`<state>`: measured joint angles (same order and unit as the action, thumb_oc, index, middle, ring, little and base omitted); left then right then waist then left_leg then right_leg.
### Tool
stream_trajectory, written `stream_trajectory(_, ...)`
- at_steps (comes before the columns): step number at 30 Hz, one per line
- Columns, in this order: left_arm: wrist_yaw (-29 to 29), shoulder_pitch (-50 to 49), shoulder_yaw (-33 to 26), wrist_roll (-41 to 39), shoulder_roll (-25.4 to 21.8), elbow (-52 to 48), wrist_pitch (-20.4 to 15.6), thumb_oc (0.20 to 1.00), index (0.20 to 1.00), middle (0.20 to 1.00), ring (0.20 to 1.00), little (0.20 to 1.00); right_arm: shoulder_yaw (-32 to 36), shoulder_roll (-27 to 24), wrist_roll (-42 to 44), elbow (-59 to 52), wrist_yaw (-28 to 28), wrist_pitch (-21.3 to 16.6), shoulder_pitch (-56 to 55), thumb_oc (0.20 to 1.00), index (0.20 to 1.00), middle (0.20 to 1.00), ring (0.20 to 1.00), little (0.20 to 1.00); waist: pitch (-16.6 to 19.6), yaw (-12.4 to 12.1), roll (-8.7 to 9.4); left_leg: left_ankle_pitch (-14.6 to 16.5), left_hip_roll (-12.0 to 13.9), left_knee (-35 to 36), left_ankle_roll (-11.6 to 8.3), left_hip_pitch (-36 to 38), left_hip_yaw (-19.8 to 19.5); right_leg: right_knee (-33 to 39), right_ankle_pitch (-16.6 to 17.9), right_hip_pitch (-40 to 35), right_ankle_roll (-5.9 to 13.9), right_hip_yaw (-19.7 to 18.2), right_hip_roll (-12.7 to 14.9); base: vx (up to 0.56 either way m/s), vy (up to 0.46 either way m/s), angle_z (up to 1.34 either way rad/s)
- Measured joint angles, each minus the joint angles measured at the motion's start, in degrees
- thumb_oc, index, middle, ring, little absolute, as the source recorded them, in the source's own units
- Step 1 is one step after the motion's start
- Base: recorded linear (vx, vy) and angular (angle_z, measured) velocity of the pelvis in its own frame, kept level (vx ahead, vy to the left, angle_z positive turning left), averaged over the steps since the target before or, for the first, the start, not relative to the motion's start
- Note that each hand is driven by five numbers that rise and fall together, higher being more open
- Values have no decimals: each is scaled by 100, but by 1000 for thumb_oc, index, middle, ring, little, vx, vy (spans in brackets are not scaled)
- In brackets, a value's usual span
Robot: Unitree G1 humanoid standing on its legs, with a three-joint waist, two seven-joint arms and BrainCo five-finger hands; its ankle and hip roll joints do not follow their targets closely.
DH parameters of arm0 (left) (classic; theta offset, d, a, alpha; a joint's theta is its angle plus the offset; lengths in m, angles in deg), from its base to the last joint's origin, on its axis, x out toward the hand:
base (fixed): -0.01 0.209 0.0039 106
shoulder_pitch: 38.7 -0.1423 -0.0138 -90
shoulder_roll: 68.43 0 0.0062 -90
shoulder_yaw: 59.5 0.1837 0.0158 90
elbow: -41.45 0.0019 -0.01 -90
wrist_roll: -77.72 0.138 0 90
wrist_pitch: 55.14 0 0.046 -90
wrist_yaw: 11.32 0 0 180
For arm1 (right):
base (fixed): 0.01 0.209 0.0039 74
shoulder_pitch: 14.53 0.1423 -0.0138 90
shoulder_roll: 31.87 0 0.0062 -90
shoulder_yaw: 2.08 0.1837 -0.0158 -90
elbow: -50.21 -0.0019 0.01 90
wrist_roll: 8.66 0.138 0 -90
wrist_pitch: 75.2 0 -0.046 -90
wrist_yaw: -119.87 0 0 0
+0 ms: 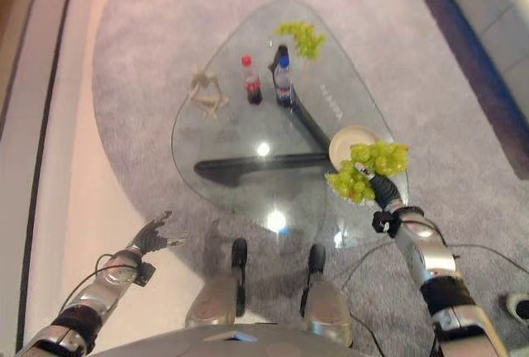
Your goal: Pick up fruits into the plate
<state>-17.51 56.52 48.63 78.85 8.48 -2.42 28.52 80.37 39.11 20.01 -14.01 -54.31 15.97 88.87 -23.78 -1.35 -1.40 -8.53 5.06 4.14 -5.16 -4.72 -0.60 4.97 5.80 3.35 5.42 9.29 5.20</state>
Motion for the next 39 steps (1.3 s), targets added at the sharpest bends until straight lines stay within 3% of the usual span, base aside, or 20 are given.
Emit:
stream_trajectory(4,-190,449,284,2,201,330,91,1000,1000,1000,1000,1000,-9,-338,-661,523,-600,-9,1081,200,200,200,200,200,-667,4,-173,-14,-5,-194,0,-379,-22,-148,67,366,-39,-16,7,-114,-47,-1)
stream_trajectory(6,-255,509,409,2,225,428,112,1000,1000,1000,1000,1000,-27,-453,-875,806,-796,-6,1450,200,200,200,200,200,-710,0,-231,-25,-6,-204,2,-568,-6,-233,71,614,-45,-60,10,-71,-30,-10)
stream_trajectory(16,-552,1130,910,-33,223,348,64,1000,1000,1000,1000,1000,-544,-820,-1462,1574,-1458,352,2947,200,200,200,200,200,-788,-21,-390,-70,-31,-393,37,-1388,47,-889,-48,1710,-41,-141,79,-52,-24,-5)
stream_trajectory(26,-588,1232,1138,-367,-85,-151,64,1000,1000,1000,1000,1000,-951,-1143,-1714,2043,-1764,901,3709,200,200,200,200,200,-819,-75,-513,-150,-295,-598,124,-2052,145,-2313,-563,3028,-19,-413,406,-24,16,0)
stream_trajectory(39,-743,1283,1367,-575,-61,-261,-43,1000,1000,1000,1000,1000,-1535,-1077,-2840,2172,-2938,1675,4157,200,200,200,200,200,-800,-153,-552,-169,-328,-790,135,-2509,207,-2623,-601,3586,-22,-552,432,-9,25,-3)
